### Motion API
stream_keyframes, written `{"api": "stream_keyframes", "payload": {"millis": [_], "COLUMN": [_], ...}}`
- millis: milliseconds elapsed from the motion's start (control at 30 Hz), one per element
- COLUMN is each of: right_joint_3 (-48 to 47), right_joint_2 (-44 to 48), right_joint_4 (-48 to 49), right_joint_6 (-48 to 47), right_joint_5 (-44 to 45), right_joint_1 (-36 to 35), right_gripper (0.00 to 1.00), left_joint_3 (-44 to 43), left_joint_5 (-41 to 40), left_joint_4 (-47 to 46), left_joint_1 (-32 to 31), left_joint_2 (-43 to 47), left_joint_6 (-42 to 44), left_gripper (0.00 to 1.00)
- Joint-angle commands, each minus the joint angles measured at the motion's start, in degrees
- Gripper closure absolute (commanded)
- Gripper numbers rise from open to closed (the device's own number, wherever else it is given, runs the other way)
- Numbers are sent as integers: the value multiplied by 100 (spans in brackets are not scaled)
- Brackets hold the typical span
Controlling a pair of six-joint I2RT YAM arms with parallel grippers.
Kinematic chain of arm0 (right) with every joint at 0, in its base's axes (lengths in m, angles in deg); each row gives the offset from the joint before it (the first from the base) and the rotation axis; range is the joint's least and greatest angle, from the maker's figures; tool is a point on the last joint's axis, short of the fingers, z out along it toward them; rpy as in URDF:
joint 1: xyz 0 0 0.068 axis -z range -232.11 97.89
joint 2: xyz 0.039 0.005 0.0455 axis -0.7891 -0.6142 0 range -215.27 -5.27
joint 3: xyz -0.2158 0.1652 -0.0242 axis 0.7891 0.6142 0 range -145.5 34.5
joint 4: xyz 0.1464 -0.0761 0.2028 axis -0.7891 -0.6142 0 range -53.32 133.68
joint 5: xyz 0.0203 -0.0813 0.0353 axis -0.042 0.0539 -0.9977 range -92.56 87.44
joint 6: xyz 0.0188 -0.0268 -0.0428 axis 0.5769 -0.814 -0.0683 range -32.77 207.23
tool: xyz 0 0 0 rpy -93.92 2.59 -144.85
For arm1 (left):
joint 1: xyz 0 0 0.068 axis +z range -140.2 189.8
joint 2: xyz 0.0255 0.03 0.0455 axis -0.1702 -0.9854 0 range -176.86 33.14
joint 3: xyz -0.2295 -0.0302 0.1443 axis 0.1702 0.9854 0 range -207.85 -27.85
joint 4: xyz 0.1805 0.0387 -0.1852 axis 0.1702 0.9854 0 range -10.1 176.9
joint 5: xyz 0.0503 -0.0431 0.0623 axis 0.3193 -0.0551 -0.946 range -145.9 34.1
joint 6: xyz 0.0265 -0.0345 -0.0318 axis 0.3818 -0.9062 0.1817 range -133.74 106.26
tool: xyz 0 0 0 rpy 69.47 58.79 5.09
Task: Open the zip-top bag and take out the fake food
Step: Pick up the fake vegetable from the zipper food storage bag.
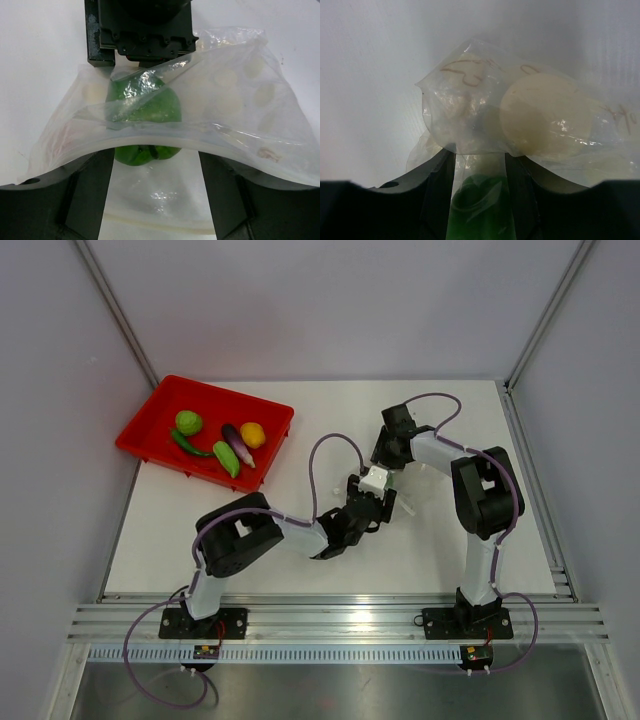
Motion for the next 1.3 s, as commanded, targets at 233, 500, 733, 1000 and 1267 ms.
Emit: {"api": "stream_keyframes", "payload": {"millis": [233, 500, 733, 1000, 1267], "right_joint_3": [-22, -22, -40, -31, -49], "right_joint_2": [59, 24, -2, -20, -20], "right_joint_4": [-62, -53, -62, -53, -53], "right_joint_6": [12, 21, 21, 30, 30], "right_joint_5": [-97, -115, -150, -150, -168], "right_joint_1": [-91, -117, -135, -126, -144], "right_gripper": [49, 50, 50, 50, 50], "left_joint_3": [-440, -589, -756, -862, -1029], "left_joint_5": [-473, -202, -42, 10, 459], "left_joint_4": [255, 299, 545, 677, 914], "left_joint_1": [29, 125, 231, 284, 424], "left_joint_2": [-191, -288, -385, -438, -552], "left_joint_6": [-2, -72, -160, -195, -275], "left_gripper": [20, 16, 16, 11, 13]}}
